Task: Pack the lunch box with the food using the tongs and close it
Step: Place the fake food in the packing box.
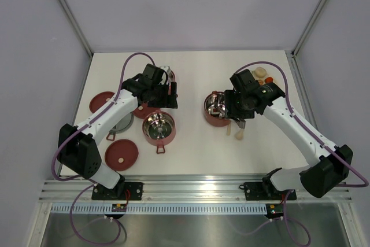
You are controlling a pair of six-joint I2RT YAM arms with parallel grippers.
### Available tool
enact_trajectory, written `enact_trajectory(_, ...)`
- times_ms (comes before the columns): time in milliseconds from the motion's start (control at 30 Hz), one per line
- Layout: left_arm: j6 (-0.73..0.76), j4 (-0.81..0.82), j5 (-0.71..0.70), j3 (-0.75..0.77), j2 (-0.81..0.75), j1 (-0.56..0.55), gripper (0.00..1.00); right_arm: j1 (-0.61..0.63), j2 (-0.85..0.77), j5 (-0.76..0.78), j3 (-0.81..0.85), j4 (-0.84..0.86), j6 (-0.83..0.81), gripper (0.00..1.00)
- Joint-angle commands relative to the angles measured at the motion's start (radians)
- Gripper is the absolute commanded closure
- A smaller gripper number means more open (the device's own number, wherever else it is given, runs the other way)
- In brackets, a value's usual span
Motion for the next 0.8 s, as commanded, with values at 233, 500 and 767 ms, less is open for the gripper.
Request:
enact_trajectory(233, -0.006, 0.041, 0.001, 0.025, 0.002, -0.005, 0.27, 0.009, -0.041, 0.055, 0.059, 0.053, 0.009, 0.73)
enact_trajectory(500, -0.002, 0.036, -0.002, 0.035, -0.001, -0.005, 0.27, 0.009, -0.035, 0.219, 0.176, 0.079, 0.025, 0.89)
enact_trajectory(767, 0.008, 0.032, -0.005, 0.033, -0.004, -0.005, 0.27, -0.122, 0.087, 0.234, 0.291, 0.120, -0.040, 0.86)
